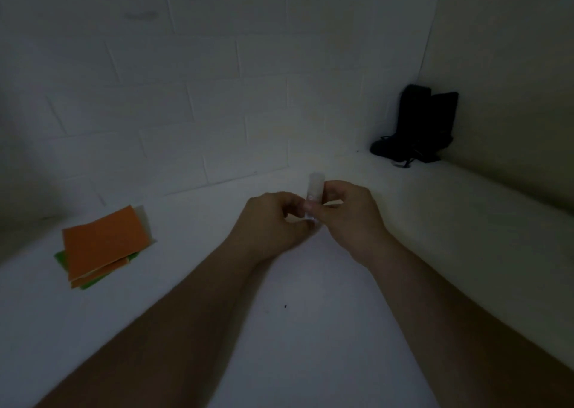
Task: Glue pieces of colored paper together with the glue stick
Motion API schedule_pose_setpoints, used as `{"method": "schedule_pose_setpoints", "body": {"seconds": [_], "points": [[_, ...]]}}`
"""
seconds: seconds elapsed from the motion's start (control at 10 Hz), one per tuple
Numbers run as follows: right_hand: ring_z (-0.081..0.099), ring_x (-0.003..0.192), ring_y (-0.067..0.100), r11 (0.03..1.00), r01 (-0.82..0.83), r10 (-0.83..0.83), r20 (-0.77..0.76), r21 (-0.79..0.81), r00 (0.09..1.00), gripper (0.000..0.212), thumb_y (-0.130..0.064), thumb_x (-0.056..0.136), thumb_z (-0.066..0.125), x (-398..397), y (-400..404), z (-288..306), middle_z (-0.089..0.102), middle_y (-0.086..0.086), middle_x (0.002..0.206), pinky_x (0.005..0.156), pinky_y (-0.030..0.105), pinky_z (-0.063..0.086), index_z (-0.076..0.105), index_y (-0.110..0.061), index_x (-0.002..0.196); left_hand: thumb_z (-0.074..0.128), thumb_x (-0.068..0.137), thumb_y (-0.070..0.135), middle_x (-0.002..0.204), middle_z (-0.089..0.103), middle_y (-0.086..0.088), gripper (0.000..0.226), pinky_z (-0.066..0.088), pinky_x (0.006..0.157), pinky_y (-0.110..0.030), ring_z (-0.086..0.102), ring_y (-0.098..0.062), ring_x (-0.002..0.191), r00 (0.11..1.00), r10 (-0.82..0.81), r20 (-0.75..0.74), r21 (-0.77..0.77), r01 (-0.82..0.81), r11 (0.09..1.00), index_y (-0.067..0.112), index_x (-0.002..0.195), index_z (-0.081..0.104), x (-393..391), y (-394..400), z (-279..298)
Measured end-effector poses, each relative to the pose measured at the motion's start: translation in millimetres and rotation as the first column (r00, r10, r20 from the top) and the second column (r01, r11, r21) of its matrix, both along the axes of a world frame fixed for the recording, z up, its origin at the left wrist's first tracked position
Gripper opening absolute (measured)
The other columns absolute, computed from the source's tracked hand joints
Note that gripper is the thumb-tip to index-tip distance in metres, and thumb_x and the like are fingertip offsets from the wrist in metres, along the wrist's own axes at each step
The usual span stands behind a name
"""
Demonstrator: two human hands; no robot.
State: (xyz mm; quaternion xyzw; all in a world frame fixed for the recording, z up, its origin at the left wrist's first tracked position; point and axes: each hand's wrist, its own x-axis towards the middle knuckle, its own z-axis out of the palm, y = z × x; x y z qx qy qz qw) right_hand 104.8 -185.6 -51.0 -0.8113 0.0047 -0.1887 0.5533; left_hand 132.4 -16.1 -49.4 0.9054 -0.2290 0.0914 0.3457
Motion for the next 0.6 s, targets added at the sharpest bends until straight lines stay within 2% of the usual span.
{"method": "schedule_pose_setpoints", "body": {"seconds": [0.1,0.2,0.3,0.4,0.5,0.6], "points": [[0.071,0.081,0.009,0.998,-0.009,0.006,-0.037,-0.065,0.999,0.016,-0.034,0.079,0.088,0.9,1.0,-2.8,0.075,-0.005,0.085,0.077,0.032,0.061,0.073,-0.032,0.085,0.079,0.082,0.049,0.083,0.069,0.022,0.023,0.038,0.064,0.003,0.054,0.022,0.072,0.999,0.038,-0.005,0.008,-0.038,0.999,0.034,0.099,0.075,7.5,-0.9,-5.6],[0.065,0.069,-0.003,0.988,-0.016,0.007,-0.062,-0.153,0.998,0.021,-0.038,0.077,0.089,2.4,0.8,1.5,0.071,-0.01,0.078,0.063,0.014,0.05,0.072,-0.029,0.086,0.084,0.081,0.04,0.076,0.064,0.024,0.019,0.039,0.063,0.002,0.055,0.019,0.067,0.998,0.055,-0.015,-0.023,-0.055,0.998,0.03,0.095,0.075,12.1,-1.4,-11.9],[0.062,0.07,-0.002,0.981,-0.004,-0.01,-0.076,-0.193,0.997,0.025,-0.039,0.077,0.089,4.0,0.6,5.3,0.07,-0.011,0.079,0.061,0.016,0.045,0.074,-0.023,0.091,0.085,0.08,0.038,0.076,0.064,0.024,0.019,0.04,0.064,0.002,0.056,0.017,0.067,0.998,0.053,-0.036,-0.045,-0.055,0.997,0.03,0.095,0.076,13.6,-1.4,-11.3],[0.061,0.071,-0.001,0.976,0.022,-0.039,-0.077,-0.216,0.996,0.023,-0.037,0.081,0.086,1.3,4.0,2.0,0.07,-0.009,0.079,0.06,0.012,0.046,0.073,-0.019,0.086,0.084,0.082,0.042,0.083,0.067,0.019,0.022,0.039,0.062,0.001,0.06,0.006,0.075,0.992,0.053,-0.112,-0.008,-0.054,0.998,0.032,0.099,0.076,10.9,-2.0,-6.2],[0.056,0.064,-0.005,0.946,0.026,-0.058,-0.091,-0.323,0.994,0.02,-0.042,0.085,0.081,0.2,8.0,-0.2,0.063,-0.015,0.068,0.054,0.014,0.037,0.067,-0.029,0.079,0.081,0.081,0.048,0.094,0.074,0.016,0.026,0.052,0.078,-0.016,0.067,-0.002,0.088,0.982,0.028,-0.187,0.061,-0.017,0.998,0.034,0.103,0.077,14.8,4.6,4.0],[0.064,0.078,0.007,0.955,-0.02,-0.026,-0.15,-0.295,0.988,0.023,-0.045,0.085,0.08,-9.6,10.1,-1.6,0.068,-0.013,0.084,0.063,0.018,0.044,0.068,-0.028,0.094,0.075,0.089,0.031,0.105,0.076,0.011,0.018,0.053,0.095,-0.03,0.067,-0.003,0.096,0.952,-0.04,-0.304,-0.002,0.041,0.999,0.029,0.107,0.077,1.6,13.8,16.1]]}}
